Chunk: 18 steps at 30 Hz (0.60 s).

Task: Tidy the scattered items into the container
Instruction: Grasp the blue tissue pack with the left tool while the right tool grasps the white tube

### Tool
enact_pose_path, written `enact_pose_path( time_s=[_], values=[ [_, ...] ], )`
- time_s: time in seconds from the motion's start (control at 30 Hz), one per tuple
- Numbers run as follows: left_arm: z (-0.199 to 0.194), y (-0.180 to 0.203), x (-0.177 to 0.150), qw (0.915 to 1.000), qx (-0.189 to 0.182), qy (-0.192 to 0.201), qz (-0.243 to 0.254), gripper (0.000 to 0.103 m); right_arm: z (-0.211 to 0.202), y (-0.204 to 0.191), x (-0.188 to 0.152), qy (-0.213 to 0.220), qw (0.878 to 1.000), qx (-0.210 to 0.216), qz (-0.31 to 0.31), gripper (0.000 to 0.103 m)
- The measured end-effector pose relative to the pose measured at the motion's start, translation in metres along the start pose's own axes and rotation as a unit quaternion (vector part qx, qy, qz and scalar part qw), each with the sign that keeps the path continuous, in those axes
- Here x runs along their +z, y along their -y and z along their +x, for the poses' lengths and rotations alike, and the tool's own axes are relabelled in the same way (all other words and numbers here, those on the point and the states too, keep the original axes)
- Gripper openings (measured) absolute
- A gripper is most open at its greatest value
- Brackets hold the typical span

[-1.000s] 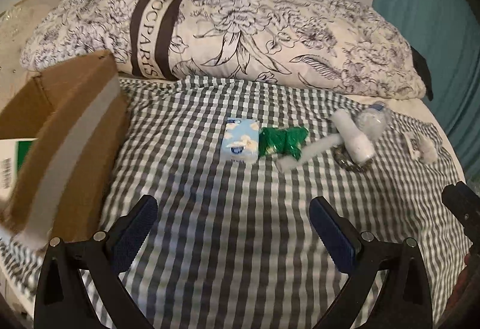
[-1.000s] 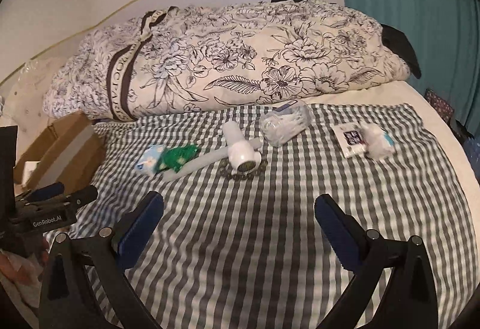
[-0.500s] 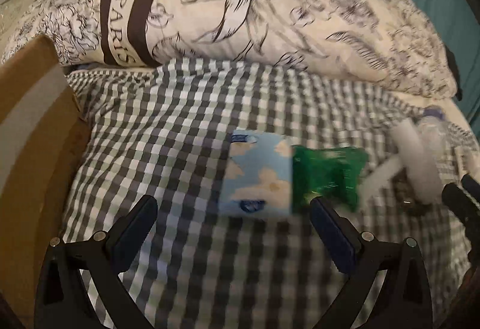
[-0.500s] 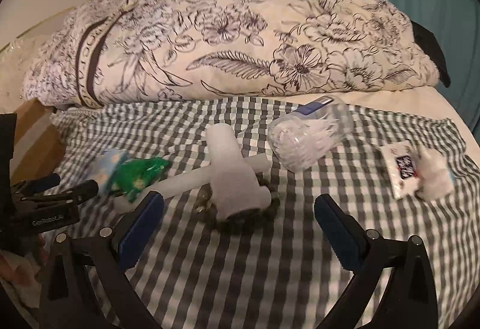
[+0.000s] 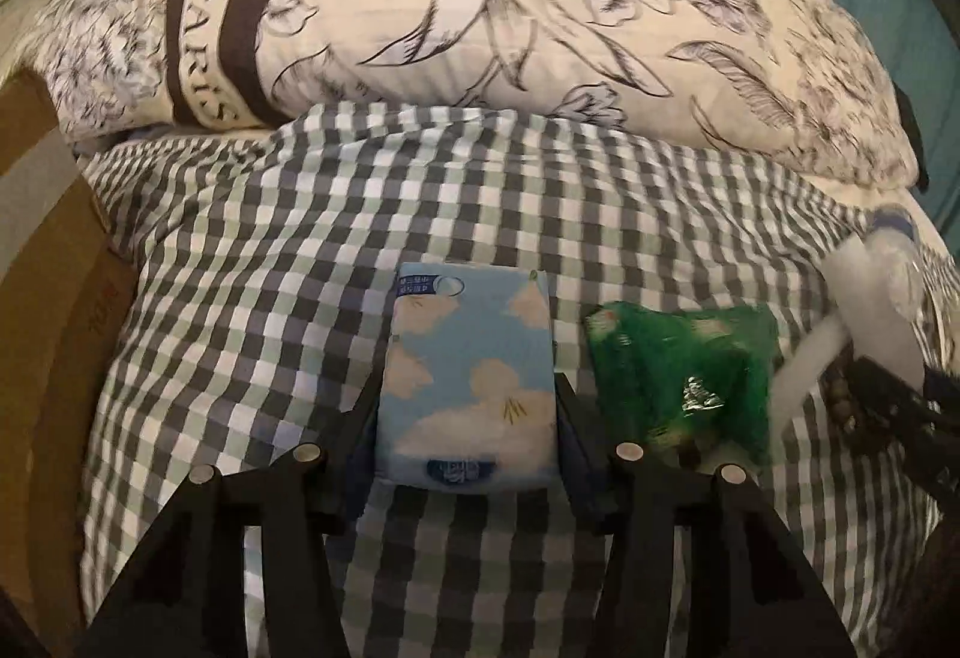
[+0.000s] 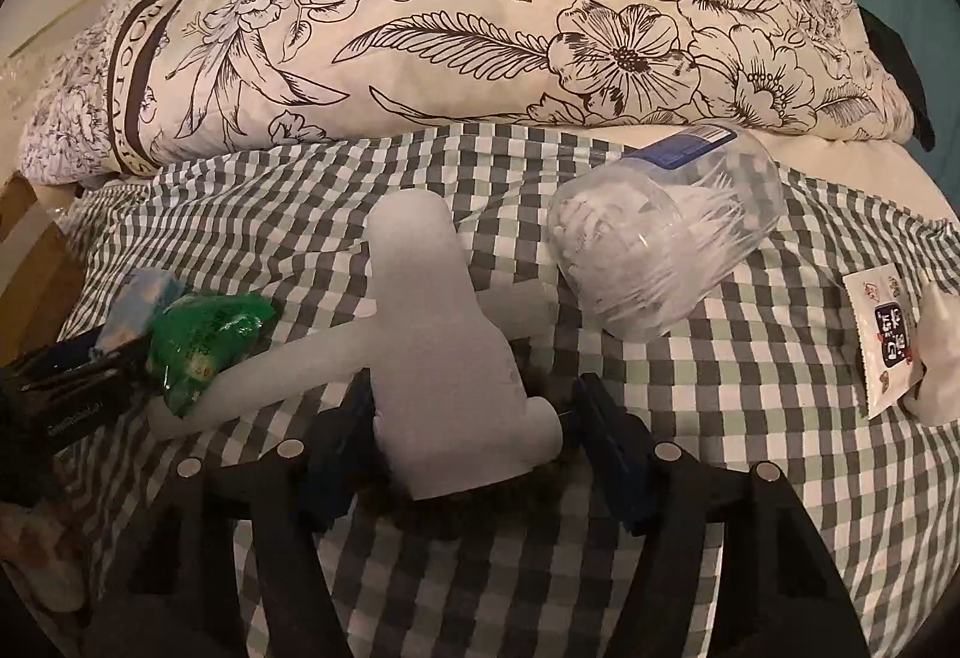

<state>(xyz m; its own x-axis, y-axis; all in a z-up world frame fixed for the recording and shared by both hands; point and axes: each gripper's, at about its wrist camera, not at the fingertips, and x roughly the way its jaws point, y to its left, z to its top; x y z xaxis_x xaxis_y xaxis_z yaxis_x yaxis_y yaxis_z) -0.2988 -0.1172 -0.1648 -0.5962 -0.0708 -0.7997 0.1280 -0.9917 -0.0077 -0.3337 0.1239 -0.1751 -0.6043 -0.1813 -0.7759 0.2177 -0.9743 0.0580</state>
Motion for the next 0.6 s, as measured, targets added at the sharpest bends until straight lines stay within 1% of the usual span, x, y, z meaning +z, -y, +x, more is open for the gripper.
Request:
enact_pose_path(
  time_s=[0.07,0.2,0.37,0.47,0.6],
  values=[
    [-0.007,-0.002,-0.002,1.0000,0.001,-0.002,-0.001,0.052,-0.005,0.000,-0.001,0.006,1.000,-0.004,0.002,0.064],
    [-0.034,-0.011,-0.007,0.9998,0.002,0.010,-0.014,0.052,-0.025,0.005,-0.002,0.017,1.000,0.004,0.013,0.064],
    [-0.074,-0.017,-0.009,0.9993,0.001,0.030,-0.021,0.052,-0.061,0.010,-0.003,0.030,0.999,0.008,0.023,0.064],
    [-0.094,-0.011,-0.005,0.9991,-0.003,0.034,-0.024,0.052,-0.084,0.006,-0.007,0.035,0.999,0.010,0.026,0.064],
    [-0.133,-0.007,-0.009,0.9986,-0.006,0.050,-0.019,0.052,-0.117,-0.001,-0.016,0.039,0.999,0.019,0.028,0.064]
  ],
)
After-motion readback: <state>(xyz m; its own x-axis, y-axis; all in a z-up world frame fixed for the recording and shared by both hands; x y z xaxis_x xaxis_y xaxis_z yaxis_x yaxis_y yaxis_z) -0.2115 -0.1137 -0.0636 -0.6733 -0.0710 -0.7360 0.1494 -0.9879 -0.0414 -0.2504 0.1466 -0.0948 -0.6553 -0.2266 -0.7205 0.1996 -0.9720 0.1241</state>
